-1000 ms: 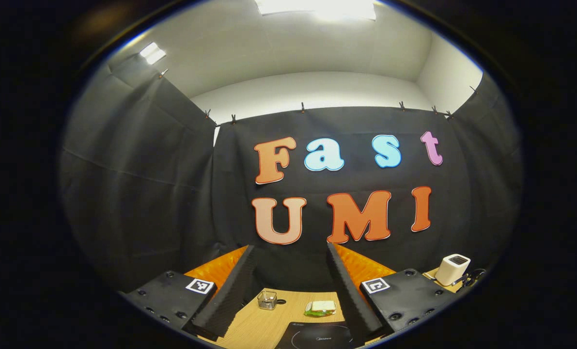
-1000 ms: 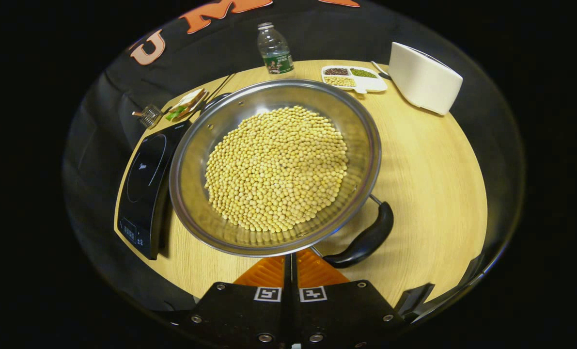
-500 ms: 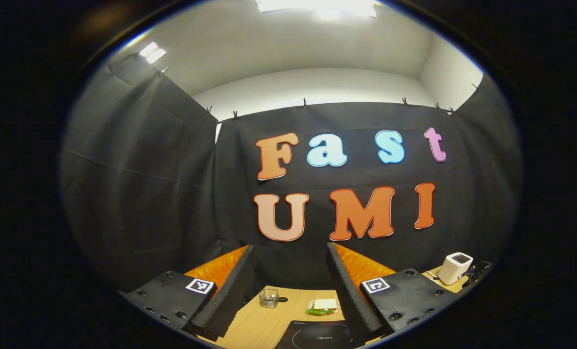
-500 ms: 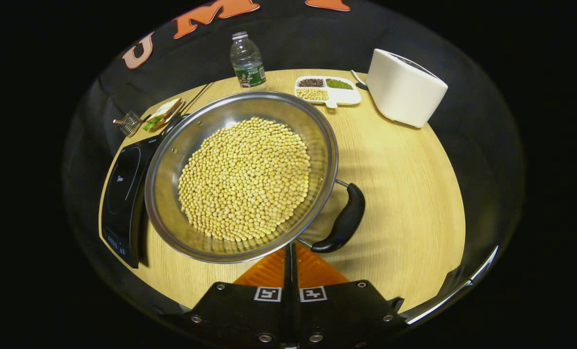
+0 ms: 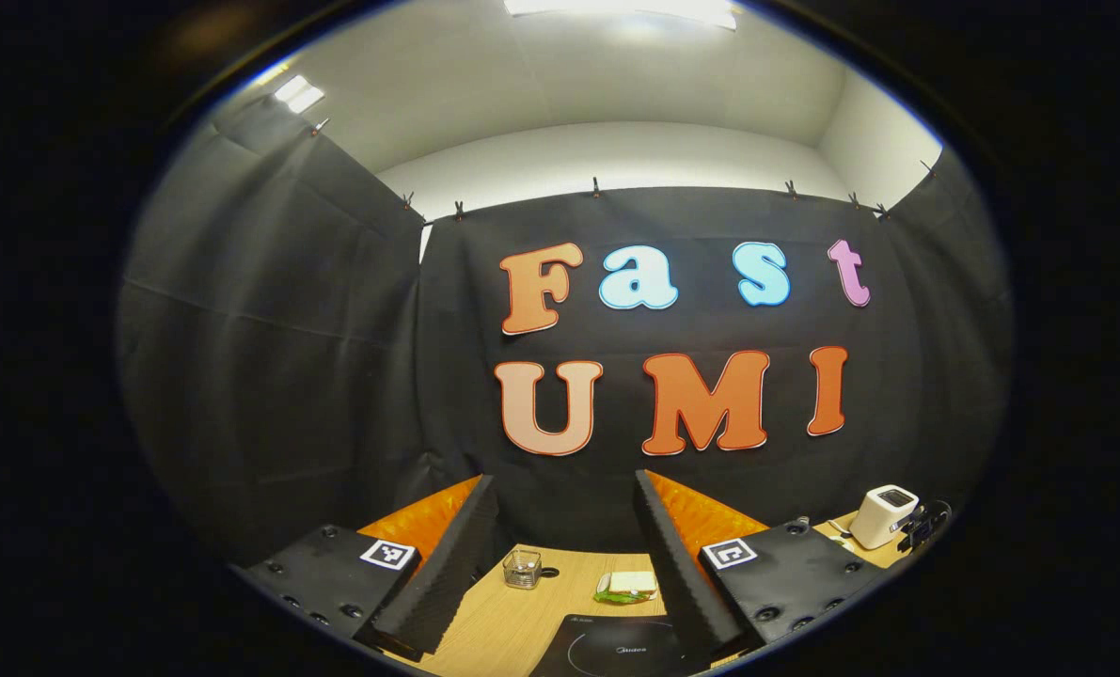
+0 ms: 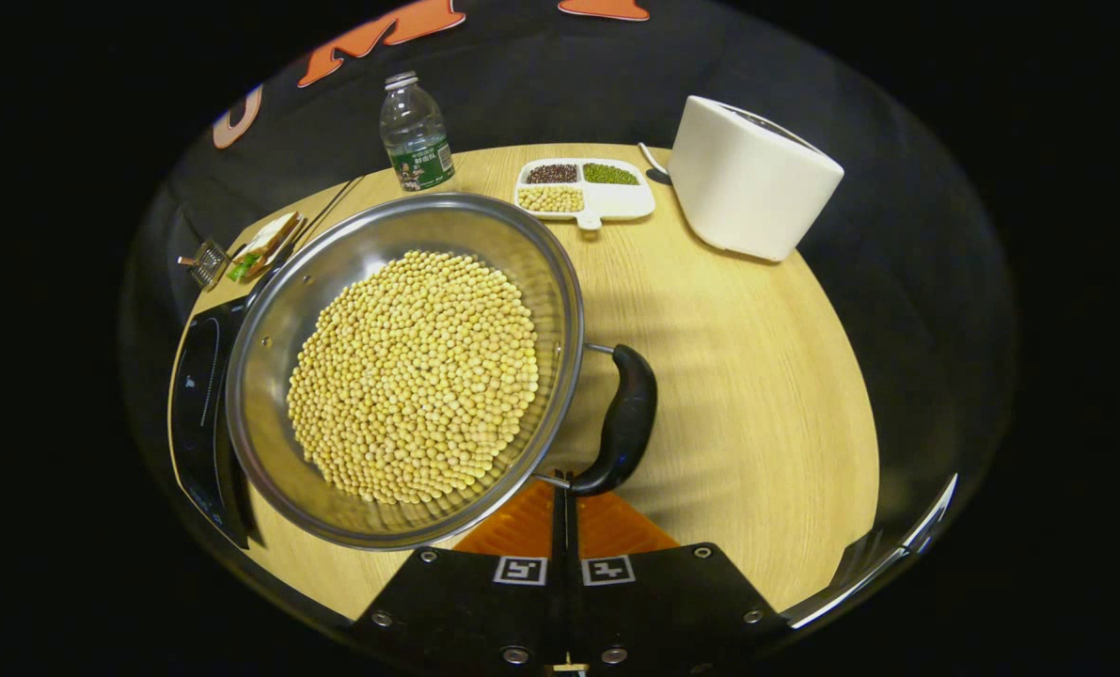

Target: First push the handle of the pot to place it horizontally, then grasp the pot with both hands and set it on the induction cooktop.

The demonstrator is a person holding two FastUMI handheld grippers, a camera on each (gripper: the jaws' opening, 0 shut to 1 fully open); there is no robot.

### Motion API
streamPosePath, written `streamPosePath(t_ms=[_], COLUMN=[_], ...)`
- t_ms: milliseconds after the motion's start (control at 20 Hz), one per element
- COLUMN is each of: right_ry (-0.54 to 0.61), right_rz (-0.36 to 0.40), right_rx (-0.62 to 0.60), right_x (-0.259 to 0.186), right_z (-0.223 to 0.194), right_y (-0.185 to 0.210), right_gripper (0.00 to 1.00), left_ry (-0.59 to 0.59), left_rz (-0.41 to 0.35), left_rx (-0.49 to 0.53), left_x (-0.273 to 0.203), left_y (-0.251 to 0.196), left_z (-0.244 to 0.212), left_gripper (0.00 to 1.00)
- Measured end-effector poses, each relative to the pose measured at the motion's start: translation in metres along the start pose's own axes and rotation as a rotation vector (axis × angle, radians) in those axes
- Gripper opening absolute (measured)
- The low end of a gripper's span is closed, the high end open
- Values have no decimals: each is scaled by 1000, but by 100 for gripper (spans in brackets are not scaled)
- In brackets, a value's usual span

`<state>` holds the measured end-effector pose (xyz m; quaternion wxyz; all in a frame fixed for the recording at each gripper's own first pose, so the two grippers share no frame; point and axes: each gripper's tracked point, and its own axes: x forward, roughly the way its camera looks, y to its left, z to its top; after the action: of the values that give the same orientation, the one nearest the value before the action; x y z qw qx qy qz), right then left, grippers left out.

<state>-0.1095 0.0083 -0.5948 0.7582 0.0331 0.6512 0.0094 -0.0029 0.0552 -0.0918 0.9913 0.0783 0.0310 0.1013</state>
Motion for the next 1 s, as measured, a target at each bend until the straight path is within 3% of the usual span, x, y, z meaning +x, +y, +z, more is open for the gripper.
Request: streamPosePath(t_ms=[200, 550, 850, 1000], right_ry=[-37, -44, -65, -56], right_rz=[-60, -49, -68, -40], right_rx=[-13, 53, 71, 95], right_x=[5, 12, 6, 1], right_z=[19, 36, 47, 47], right_y=[-10, -21, -34, -32], right_gripper=[0, 0, 0, 0], left_ry=[9, 24, 69, 112], left_rz=[-13, -16, -97, -150], left_rx=[-4, -7, -58, -48], left_x=[1, 5, 16, 20], left_y=[-3, -2, -40, -66], left_z=[-5, -13, -37, -62], left_gripper=[94, 94, 95, 95])
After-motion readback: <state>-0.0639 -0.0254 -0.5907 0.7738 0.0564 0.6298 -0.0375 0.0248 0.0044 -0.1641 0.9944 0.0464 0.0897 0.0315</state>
